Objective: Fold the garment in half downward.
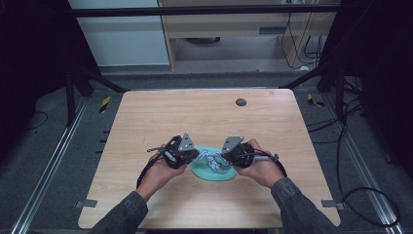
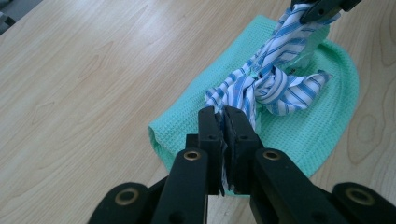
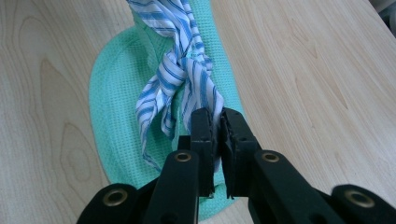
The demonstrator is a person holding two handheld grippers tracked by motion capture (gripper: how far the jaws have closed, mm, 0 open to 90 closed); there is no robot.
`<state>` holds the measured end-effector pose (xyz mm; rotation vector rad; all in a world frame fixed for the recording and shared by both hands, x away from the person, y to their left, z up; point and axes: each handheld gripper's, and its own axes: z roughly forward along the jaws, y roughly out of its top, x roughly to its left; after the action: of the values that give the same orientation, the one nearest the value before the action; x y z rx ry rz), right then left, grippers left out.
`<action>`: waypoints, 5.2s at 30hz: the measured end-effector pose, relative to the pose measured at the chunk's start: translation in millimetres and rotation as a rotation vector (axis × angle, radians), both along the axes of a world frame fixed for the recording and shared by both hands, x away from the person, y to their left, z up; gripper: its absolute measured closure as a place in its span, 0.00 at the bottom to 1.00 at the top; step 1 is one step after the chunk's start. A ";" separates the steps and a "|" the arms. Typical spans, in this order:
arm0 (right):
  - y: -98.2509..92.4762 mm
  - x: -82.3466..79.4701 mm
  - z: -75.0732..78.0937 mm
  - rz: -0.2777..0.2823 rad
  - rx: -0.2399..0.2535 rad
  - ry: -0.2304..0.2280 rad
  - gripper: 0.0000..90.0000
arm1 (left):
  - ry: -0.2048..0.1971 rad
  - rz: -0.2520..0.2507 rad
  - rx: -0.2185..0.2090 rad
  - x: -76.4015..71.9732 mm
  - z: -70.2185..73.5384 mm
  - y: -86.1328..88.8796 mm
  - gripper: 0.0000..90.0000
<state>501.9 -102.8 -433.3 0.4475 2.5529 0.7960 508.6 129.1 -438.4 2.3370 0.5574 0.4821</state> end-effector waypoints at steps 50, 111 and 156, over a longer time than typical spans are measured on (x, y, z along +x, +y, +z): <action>0.9 -37.9 -25.4 0.063 0.014 0.048 0.93 | 0.012 -0.012 -0.065 -46.4 -24.2 16.2 0.86; -18.8 -78.2 -41.8 0.104 0.005 0.117 0.70 | 0.080 -0.111 -0.027 -85.8 -39.1 27.8 0.73; -117.3 11.8 -78.9 -0.774 0.326 0.103 0.00 | 0.103 0.485 -0.136 14.0 -69.7 114.1 0.01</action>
<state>513.7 -220.1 -512.2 1.4859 2.0447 0.8767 522.6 243.2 -508.1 2.0975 1.1809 0.5231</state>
